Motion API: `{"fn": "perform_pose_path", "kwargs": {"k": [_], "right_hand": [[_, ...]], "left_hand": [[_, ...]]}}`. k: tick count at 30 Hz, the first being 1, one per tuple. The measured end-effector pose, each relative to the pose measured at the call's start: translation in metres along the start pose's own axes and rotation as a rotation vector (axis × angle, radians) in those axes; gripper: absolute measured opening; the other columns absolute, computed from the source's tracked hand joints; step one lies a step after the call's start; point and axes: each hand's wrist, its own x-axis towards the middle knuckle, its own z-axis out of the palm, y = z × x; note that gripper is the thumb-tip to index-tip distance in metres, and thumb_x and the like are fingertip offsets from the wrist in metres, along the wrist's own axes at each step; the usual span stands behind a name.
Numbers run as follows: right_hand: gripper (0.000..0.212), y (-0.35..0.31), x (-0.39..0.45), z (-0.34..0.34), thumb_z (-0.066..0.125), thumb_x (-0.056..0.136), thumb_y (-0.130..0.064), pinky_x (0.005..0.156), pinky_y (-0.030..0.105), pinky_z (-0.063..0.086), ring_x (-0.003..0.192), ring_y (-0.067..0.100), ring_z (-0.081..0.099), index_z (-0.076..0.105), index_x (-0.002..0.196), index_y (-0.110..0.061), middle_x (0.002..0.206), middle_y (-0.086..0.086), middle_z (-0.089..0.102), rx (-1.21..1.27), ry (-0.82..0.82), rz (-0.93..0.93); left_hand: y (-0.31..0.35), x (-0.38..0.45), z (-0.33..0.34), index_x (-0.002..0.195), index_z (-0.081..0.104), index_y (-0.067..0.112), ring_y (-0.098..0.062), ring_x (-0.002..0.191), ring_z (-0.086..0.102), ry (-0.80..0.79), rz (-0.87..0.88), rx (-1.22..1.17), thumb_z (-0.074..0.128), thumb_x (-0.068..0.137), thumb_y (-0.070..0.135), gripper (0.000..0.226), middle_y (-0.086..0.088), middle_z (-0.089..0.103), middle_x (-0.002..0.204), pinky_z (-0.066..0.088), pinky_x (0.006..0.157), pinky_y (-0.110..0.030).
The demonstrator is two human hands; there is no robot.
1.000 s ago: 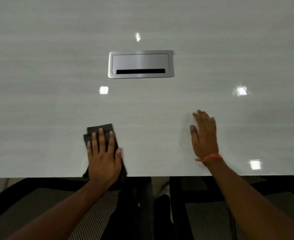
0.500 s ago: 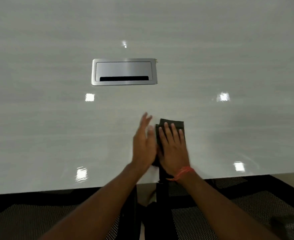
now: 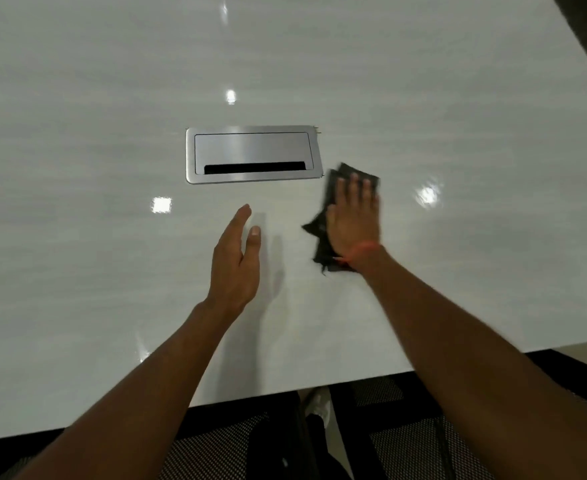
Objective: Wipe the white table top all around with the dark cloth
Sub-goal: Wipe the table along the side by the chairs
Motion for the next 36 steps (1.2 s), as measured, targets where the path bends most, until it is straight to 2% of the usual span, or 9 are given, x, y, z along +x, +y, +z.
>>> {"fn": "perform_pose_path", "kwargs": {"k": [5,9,11,15,20,25,29,32,36], "right_hand": [[0.062,-0.098,-0.091,0.03,0.019,0.101,-0.04,0.122,0.055,0.007,0.153,0.032,0.001,0.015,0.159,-0.018,0.166,0.009,0.01,0.056,-0.026,-0.415],[0.06,-0.029,-0.174,0.031,0.027,0.104,-0.041,0.123,0.052,0.009,0.154,0.027,0.0,0.012,0.159,-0.02,0.167,0.006,0.006,0.0,-0.062,-0.556],[0.061,0.041,-0.18,0.026,0.028,0.102,-0.04,0.12,0.053,0.017,0.154,0.029,0.006,0.015,0.159,-0.021,0.166,0.007,0.009,-0.057,-0.043,-0.465],[0.065,0.179,-0.152,-0.004,0.019,0.099,-0.045,0.115,0.061,0.023,0.152,0.032,0.012,0.018,0.157,-0.017,0.165,0.009,0.01,-0.004,-0.058,0.02],[0.073,0.154,-0.044,-0.018,0.008,0.095,-0.047,0.116,0.06,0.022,0.149,0.041,0.018,0.021,0.156,-0.01,0.163,0.02,0.018,-0.025,-0.01,0.173],[0.062,0.048,-0.068,0.006,0.019,0.1,-0.04,0.12,0.056,0.017,0.151,0.037,0.013,0.022,0.157,-0.015,0.164,0.015,0.017,-0.043,0.039,-0.321],[0.059,0.118,-0.141,0.01,0.027,0.104,-0.041,0.124,0.048,0.008,0.154,0.028,0.006,0.016,0.158,-0.021,0.166,0.007,0.011,-0.057,-0.023,-0.583],[0.062,0.242,-0.155,-0.007,0.028,0.101,-0.041,0.118,0.055,0.021,0.152,0.03,0.012,0.012,0.158,-0.024,0.165,0.009,0.011,-0.058,-0.029,-0.31],[0.069,0.374,-0.145,-0.041,0.007,0.095,-0.053,0.119,0.06,0.014,0.153,0.032,0.006,0.004,0.156,-0.021,0.165,0.009,0.003,0.028,-0.068,0.26]], "left_hand": [[-0.009,0.0,-0.009,0.148,0.043,0.016,-0.007,0.14,0.04,0.022,0.014,0.01,0.037,0.103,0.034,0.048,0.004,0.046,0.151,0.031,0.12,-0.032],[-0.012,-0.015,-0.015,0.149,0.042,0.018,-0.012,0.145,0.034,-0.01,-0.011,0.038,0.035,0.104,0.038,0.05,0.002,0.043,0.154,0.028,0.122,-0.042],[-0.011,-0.021,-0.016,0.15,0.041,0.02,-0.012,0.146,0.033,-0.028,-0.019,0.032,0.036,0.103,0.04,0.051,0.004,0.042,0.155,0.027,0.122,-0.044],[-0.009,-0.024,-0.013,0.15,0.041,0.023,-0.011,0.147,0.032,-0.047,-0.033,0.026,0.036,0.104,0.04,0.049,0.005,0.041,0.155,0.027,0.122,-0.044],[-0.004,-0.022,0.003,0.15,0.04,0.023,-0.011,0.147,0.031,-0.047,-0.027,0.027,0.037,0.107,0.033,0.045,0.006,0.04,0.156,0.025,0.122,-0.043],[0.021,-0.023,0.051,0.151,0.039,0.019,-0.013,0.147,0.031,-0.063,-0.009,0.025,0.037,0.107,0.031,0.045,0.003,0.039,0.156,0.024,0.123,-0.042],[0.044,-0.034,0.091,0.151,0.038,0.021,-0.013,0.148,0.03,-0.124,0.019,0.015,0.034,0.105,0.037,0.049,0.003,0.039,0.157,0.024,0.123,-0.043],[0.052,-0.041,0.114,0.151,0.039,0.023,-0.012,0.148,0.03,-0.137,0.028,0.018,0.033,0.104,0.042,0.051,0.005,0.039,0.156,0.025,0.123,-0.044],[0.063,-0.047,0.146,0.151,0.039,0.023,-0.01,0.148,0.029,-0.141,0.029,0.019,0.034,0.105,0.039,0.048,0.008,0.039,0.156,0.024,0.123,-0.041]]}}
